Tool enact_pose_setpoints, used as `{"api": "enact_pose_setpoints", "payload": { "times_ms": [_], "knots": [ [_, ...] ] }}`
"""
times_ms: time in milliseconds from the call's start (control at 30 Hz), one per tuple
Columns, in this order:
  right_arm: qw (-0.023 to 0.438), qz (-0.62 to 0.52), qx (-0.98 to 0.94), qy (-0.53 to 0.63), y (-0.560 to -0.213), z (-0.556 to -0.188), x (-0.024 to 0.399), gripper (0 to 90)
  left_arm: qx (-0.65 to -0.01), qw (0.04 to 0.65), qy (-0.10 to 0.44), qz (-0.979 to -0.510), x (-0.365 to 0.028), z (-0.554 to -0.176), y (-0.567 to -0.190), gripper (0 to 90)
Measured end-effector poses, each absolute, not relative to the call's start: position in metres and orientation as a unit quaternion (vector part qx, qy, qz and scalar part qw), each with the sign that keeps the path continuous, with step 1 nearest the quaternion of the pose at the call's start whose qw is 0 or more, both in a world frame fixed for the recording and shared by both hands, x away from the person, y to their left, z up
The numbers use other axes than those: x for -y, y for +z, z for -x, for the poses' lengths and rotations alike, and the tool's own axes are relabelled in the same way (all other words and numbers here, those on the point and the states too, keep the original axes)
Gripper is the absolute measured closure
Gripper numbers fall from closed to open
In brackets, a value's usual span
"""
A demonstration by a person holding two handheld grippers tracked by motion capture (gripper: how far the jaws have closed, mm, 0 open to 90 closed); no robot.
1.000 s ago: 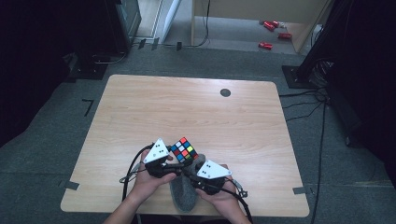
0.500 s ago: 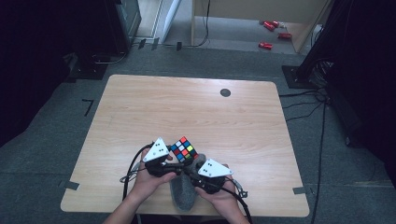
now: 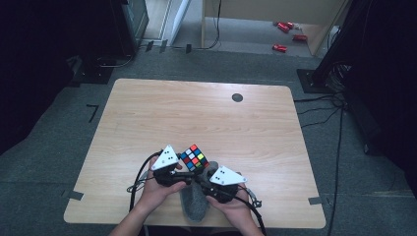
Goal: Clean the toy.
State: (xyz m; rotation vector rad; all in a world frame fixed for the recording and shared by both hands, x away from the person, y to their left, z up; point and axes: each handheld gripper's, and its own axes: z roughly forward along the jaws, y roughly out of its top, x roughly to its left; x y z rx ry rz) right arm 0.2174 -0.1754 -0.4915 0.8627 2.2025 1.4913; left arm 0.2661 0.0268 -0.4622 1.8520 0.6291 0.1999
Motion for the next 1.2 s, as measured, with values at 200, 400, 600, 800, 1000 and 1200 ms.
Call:
{"api": "enact_pose_setpoints", "payload": {
  "times_ms": [200,400,600,800,1000,1200],
  "knots": [
    [0.168,-0.302,-0.773,0.533,-0.489,-0.219,0.180,67.3,-0.271,0.556,0.086,-0.781,-0.030,-0.267,-0.462,34.9],
    [0.180,-0.343,-0.747,0.540,-0.487,-0.226,0.196,67.8,-0.269,0.556,0.082,-0.782,-0.027,-0.266,-0.461,34.9],
    [0.157,-0.314,-0.766,0.539,-0.489,-0.217,0.176,67.0,-0.271,0.557,0.082,-0.781,-0.028,-0.266,-0.460,34.9],
    [0.167,-0.322,-0.757,0.543,-0.484,-0.221,0.186,67.0,-0.272,0.561,0.083,-0.778,-0.031,-0.267,-0.459,34.9],
    [0.175,-0.346,-0.742,0.547,-0.482,-0.226,0.200,67.6,-0.269,0.561,0.081,-0.779,-0.028,-0.266,-0.459,34.9],
    [0.165,-0.289,-0.778,0.533,-0.488,-0.213,0.172,67.1,-0.274,0.558,0.077,-0.780,-0.029,-0.267,-0.460,34.8]
  ]
}}
